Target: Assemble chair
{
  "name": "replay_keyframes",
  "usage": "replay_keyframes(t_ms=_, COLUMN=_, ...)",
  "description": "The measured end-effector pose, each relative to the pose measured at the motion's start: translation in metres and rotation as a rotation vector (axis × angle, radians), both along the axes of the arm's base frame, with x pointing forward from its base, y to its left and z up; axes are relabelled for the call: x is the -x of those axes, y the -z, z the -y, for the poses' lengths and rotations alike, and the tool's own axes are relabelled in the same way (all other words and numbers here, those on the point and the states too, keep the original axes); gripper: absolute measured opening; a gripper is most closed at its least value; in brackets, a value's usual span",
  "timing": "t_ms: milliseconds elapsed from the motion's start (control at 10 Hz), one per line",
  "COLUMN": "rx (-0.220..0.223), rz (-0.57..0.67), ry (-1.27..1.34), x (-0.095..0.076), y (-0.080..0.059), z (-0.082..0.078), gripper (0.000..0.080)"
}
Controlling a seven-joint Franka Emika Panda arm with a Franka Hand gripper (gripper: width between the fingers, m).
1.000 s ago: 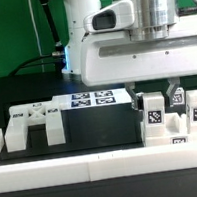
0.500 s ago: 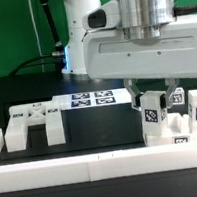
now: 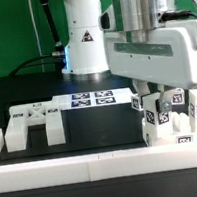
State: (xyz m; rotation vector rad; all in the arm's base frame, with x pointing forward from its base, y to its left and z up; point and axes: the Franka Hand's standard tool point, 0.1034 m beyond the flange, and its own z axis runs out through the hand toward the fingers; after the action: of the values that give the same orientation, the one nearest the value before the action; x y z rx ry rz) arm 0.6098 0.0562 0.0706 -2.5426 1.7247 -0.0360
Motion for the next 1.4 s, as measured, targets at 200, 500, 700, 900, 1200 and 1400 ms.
replay_keyframes(t_ms=200, rx=-0.011, rz=-0.007, ry=0.183, x=-0.0013, y=0.0002, z=-0.0019, gripper=0.0291)
replay_keyframes(t_ms=500, rx=-0.019, rz=-0.011, ry=0.273, x=-0.0015, y=0.0001, z=-0.0014, gripper=0.0291)
replay_keyframes(t_ms=700, rx=-0.017, rz=-0.01, ry=0.237, x=-0.0012, y=0.0005, z=-0.0016, gripper=0.0497)
replay_keyframes(t_ms=900, rx=-0.008, rz=-0.004, ry=0.088, x=-0.0014, y=0.0002, z=-0.0028, gripper=0.06)
replay_keyframes(t_ms=1200, rx=0.019, rz=0.007, ry=-0.275, x=0.0005, y=0.0024, z=-0.0059, gripper=0.0647)
replay_keyframes(t_ms=1400, rx=0.033, rz=0.018, ry=-0.513, x=0.0, y=0.002, z=-0.0049, gripper=0.0649)
